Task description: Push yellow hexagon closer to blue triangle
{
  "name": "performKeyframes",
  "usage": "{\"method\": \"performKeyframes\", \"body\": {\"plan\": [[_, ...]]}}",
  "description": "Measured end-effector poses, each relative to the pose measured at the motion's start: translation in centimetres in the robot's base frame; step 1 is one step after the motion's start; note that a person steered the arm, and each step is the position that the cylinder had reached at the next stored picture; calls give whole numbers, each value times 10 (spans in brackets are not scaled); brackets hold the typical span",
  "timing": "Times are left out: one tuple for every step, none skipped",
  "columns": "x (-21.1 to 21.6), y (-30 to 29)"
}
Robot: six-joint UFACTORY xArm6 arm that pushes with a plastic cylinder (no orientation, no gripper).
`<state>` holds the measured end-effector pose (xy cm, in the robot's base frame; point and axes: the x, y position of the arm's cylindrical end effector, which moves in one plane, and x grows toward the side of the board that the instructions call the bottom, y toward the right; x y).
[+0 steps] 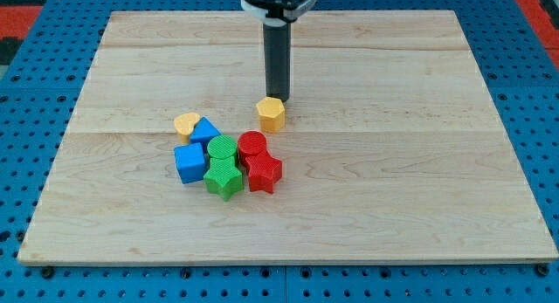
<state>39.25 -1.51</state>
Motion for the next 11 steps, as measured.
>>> {"method": "performKeyframes", "body": {"plan": [[8,-32],[27,-38],[-18,-26],[-40,-13],[-40,39],[-13,52],[-12,45],[-13,30],[-5,39],[32,46],[34,27]]}}
